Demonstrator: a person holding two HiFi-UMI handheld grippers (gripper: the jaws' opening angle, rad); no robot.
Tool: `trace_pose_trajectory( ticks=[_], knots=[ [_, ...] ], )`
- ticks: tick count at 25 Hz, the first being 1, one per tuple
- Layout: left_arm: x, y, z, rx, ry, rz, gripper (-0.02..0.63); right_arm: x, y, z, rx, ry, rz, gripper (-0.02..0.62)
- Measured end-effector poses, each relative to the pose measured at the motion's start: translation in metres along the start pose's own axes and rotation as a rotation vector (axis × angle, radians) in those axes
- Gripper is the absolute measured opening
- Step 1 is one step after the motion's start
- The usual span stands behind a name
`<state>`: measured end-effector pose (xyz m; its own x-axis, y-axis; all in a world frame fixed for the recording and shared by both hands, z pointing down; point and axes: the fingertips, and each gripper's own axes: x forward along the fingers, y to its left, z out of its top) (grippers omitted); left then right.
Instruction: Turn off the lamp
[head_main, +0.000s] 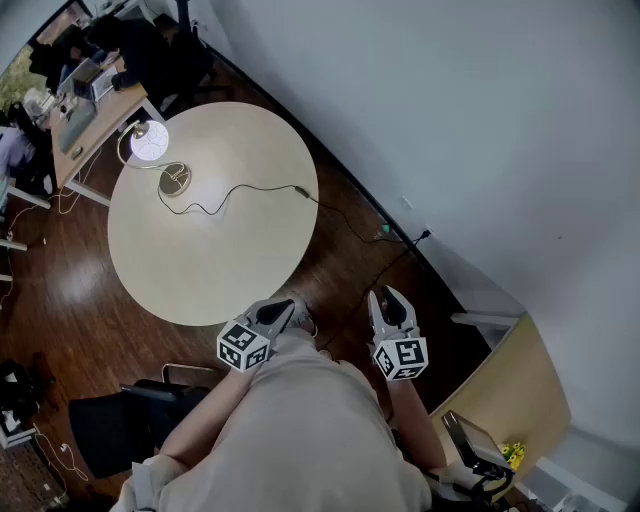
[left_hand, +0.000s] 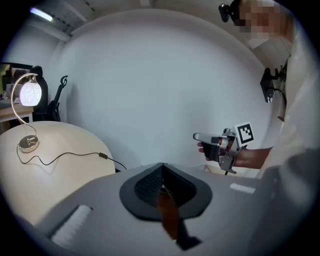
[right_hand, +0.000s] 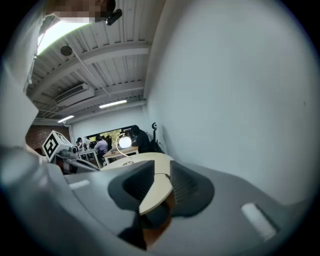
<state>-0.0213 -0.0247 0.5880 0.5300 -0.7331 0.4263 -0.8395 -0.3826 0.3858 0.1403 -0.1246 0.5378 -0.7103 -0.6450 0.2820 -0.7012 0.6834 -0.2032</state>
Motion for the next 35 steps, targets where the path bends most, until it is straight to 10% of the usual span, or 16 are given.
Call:
trace_pose_trajectory(
  ticks=[13,35],
  knots=[
    [0.02,0.118,0.057,0.026,-0.028,0.022,-0.012,0.13,0.011,0.027,-0.037,0.048,0.051,0.092],
    [-0.001,0.178,0.071,-0.144,-0.123,0.143,-0.012,0.244,0.042,0.023,-0.152,0.242,0.267,0.112]
  ],
)
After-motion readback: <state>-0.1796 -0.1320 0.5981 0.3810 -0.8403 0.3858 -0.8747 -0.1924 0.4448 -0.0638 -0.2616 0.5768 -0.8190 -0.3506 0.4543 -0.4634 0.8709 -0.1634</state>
